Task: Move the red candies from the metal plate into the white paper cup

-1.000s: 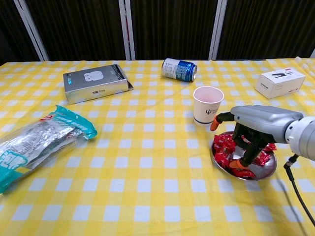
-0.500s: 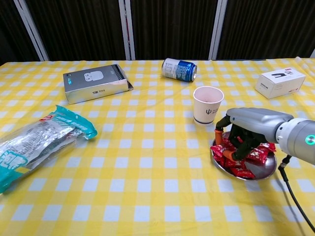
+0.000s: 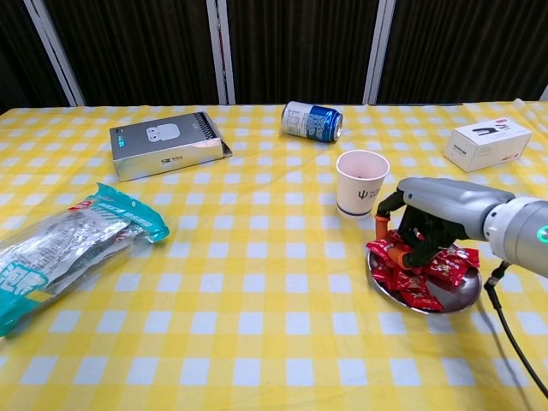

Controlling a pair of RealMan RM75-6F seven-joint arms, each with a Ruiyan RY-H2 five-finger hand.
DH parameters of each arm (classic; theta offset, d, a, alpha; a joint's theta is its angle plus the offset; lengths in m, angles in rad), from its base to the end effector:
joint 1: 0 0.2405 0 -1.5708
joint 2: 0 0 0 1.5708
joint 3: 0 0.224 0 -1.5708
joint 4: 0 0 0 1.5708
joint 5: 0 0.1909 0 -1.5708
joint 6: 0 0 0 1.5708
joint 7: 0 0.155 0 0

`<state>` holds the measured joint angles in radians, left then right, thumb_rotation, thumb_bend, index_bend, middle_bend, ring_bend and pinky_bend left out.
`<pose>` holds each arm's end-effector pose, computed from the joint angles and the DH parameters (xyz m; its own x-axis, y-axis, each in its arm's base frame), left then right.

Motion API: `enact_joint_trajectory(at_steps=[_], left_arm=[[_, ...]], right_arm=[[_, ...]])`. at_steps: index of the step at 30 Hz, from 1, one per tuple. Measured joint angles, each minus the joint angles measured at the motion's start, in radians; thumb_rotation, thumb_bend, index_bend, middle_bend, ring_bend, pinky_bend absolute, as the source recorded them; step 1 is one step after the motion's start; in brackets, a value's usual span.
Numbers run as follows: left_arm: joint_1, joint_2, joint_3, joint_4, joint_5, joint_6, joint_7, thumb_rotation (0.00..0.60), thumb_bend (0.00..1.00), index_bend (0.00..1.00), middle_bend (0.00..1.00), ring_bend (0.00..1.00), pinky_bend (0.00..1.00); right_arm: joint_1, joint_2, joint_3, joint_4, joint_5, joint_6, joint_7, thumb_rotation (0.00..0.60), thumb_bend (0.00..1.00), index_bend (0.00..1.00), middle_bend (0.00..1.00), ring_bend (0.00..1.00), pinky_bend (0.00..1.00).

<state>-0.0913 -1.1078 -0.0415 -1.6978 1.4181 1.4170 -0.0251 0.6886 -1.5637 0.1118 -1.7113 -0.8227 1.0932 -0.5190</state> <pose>-0.2745 0.1860 0.1514 0.2912 0.0808 0.9532 0.9530 0.0629 -0.2965 -0.1346 -0.2800 -0.0172 0.3344 -0.4234 0.8420 -0.9418 -0.1830 0.2820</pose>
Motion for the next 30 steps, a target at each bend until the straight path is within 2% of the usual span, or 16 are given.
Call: enact_joint_trajectory(at_steps=[6,15,21,27,30], left_arm=[[0.001,0.0,0.001,0.002,0.003,0.003,-0.003,0.6,0.04,0.0,0.0,0.0,0.0],[-0.002,-0.002,0.0,-0.005,0.005,0.0,0.008,0.6,0.04,0.0,0.0,0.0,0.0],[-0.006,-0.003,-0.001,-0.004,0.0,-0.008,0.009,0.6,0.04,0.0,0.0,0.0,0.0],[-0.009,-0.001,-0.003,-0.006,-0.009,-0.016,0.006,0.6,0.04,0.0,0.0,0.0,0.0],[-0.01,0.002,-0.004,-0.007,-0.015,-0.023,0.002,0.6,0.04,0.0,0.0,0.0,0.0]], right_arm=[[-0.003,0.054,0.035,-0.064,-0.014,0.024,0.01,0.6,0.71,0.63,0.83,0.85,0.95],[0.014,0.126,0.133,-0.132,-0.01,0.048,0.036,0.6,0.71,0.63,0.83,0.85,0.95],[0.059,0.117,0.173,-0.092,0.036,0.018,0.028,0.6,0.71,0.63,0.83,0.85,0.95],[0.118,0.066,0.199,0.009,0.115,-0.028,0.011,0.6,0.71,0.63,0.83,0.84,0.95],[0.146,0.037,0.207,0.067,0.146,-0.05,0.003,0.6,0.68,0.58,0.83,0.84,0.95]])
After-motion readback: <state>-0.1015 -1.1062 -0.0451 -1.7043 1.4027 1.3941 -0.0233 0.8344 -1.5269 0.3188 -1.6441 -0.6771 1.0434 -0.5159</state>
